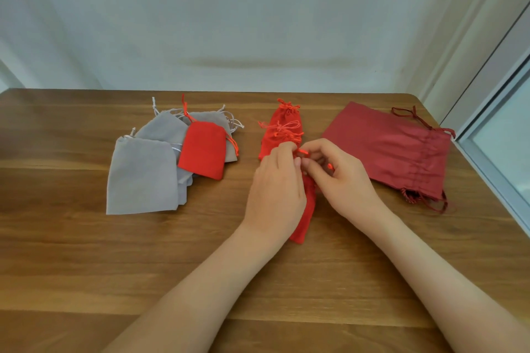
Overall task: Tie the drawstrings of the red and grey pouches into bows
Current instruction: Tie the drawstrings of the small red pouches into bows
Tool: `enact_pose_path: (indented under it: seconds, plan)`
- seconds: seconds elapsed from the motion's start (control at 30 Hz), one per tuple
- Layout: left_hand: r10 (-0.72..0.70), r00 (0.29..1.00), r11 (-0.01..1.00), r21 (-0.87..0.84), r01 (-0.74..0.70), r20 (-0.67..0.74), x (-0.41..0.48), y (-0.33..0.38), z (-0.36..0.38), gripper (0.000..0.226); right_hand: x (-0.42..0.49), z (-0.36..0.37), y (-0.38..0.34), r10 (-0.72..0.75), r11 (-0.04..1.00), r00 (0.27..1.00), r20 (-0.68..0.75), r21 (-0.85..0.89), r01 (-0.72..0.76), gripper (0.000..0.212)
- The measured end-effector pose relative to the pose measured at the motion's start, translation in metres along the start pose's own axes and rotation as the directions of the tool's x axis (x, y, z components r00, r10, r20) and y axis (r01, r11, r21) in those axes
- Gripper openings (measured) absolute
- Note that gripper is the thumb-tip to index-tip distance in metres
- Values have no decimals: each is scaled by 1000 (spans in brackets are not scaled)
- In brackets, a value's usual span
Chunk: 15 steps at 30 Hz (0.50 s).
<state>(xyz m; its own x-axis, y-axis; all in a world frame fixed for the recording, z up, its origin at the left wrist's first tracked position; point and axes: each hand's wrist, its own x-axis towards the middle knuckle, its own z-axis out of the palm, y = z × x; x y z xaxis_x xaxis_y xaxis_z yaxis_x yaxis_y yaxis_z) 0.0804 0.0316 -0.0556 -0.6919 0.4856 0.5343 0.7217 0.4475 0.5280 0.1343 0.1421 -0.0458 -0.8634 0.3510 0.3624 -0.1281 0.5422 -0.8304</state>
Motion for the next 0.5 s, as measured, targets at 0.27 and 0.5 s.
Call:
enact_pose_path:
  seconds: [0.27,0.5]
  plan:
    - [-110,993,972,-204,115,40,2,-6,4,13,0,-2,-1,-15,999,1000,-27,39,16,27]
    - [-48,995,963,-261,71,92,1,-9,8,26,2,-6,-2,56,990,998,-39,133,-50,18]
